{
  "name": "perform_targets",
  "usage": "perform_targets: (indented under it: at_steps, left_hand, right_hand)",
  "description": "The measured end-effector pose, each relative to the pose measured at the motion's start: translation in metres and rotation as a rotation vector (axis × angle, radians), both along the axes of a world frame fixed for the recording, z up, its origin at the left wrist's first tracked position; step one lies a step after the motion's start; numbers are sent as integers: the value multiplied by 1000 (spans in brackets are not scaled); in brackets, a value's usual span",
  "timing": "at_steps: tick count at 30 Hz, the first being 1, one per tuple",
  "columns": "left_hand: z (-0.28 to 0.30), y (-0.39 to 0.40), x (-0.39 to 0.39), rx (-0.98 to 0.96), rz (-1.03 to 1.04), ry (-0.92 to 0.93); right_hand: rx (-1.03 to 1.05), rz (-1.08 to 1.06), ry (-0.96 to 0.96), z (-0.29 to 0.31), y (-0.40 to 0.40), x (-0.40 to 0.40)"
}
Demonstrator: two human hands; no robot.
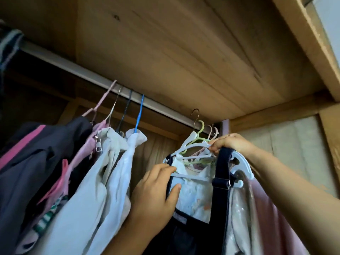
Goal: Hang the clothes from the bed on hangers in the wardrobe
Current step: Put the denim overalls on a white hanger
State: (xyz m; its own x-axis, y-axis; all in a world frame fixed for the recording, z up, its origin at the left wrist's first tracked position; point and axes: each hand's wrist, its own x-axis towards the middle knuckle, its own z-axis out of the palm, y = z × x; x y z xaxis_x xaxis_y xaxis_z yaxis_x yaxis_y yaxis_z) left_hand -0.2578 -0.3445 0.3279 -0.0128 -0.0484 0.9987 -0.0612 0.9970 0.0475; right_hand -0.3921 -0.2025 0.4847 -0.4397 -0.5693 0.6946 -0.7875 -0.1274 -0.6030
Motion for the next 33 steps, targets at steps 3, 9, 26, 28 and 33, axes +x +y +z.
perform_targets:
  at_steps: [3,9,26,28,33]
  left_hand:
    - [-2,-5,-1,11,21,-4]
    - [-10,-5,-6,12,50,-47]
    - [-53,31,-27,77,-110,-167]
    - [-64,42,-27,91,-144,-171]
    - [-106,92,-24,53,-310,-207]
  right_hand:
    - [103,-32,33,-10,-8,0]
    - [135,-64,151,-18,11,7]
    - [-133,-725,815,-131,75,-7]
    - [-181,-710,819,-152,91,0]
    - [-145,-649,761,-227,140,24]
